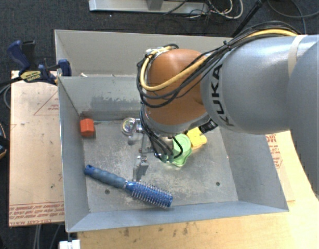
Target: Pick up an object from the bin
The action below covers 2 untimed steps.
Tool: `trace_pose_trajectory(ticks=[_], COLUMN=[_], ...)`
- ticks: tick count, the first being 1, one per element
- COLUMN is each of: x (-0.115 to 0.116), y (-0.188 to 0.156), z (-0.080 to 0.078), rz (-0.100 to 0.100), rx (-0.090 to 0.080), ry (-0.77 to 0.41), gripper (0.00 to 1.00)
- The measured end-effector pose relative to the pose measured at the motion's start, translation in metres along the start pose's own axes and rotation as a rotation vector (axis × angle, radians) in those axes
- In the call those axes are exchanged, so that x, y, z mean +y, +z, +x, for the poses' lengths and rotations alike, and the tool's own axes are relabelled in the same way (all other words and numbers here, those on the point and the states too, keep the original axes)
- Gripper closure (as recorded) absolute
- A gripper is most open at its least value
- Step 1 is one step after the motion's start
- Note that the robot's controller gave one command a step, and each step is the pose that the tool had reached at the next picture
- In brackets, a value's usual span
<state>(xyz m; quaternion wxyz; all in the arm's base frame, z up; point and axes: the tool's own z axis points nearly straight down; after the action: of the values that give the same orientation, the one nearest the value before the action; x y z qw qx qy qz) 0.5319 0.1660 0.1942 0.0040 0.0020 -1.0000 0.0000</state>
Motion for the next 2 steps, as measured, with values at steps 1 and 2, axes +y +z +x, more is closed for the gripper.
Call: trace_pose_trajectory(ticks=[1, 2], x=[-0.029, -0.027], y=[0.112, 0.094], z=[0.039, 0.030], rz=[-0.004, -0.002], rx=[-0.016, -0.010], ry=[0.037, 0.118], gripper=[0.00, 0.00])
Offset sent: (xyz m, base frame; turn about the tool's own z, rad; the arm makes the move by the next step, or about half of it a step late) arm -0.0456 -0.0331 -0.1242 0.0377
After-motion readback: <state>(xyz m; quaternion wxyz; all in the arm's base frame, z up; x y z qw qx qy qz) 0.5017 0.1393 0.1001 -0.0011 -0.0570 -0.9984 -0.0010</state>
